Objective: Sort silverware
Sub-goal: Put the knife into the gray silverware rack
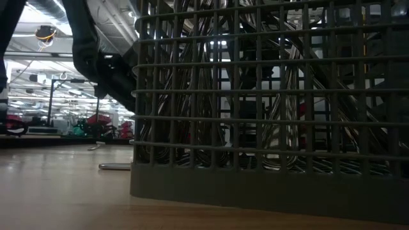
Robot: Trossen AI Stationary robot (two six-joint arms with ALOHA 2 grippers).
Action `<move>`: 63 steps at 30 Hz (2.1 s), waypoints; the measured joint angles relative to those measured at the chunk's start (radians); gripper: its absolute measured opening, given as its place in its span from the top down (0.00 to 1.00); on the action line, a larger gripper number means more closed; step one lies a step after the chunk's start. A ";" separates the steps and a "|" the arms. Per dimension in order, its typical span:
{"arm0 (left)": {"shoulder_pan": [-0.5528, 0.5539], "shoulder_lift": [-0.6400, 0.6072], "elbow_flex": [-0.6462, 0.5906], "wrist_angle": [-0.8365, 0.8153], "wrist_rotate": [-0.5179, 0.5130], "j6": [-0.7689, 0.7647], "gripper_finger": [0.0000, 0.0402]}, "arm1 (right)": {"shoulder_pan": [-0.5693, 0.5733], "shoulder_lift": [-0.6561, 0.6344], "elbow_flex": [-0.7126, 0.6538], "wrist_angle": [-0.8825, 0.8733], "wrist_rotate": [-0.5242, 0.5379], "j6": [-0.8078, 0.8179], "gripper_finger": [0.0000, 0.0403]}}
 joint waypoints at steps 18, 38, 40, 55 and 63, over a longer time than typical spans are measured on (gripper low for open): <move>-0.002 0.014 -0.001 -0.002 0.024 -0.091 0.82 | -0.021 0.177 0.000 0.193 0.044 -0.123 0.67; -0.034 0.014 -0.001 -0.048 0.004 -0.051 0.82 | -0.067 0.279 0.001 0.214 0.068 -0.124 0.67; -0.035 0.014 -0.001 -0.050 0.003 -0.051 0.82 | -0.070 0.279 0.001 0.214 0.068 -0.124 0.67; -0.011 0.011 0.000 -0.075 -0.063 -0.035 0.82 | -0.072 0.279 0.001 0.217 0.073 -0.125 0.67; 0.006 0.012 0.000 -0.065 -0.068 -0.017 0.82 | -0.073 0.279 0.001 0.276 0.121 -0.123 0.67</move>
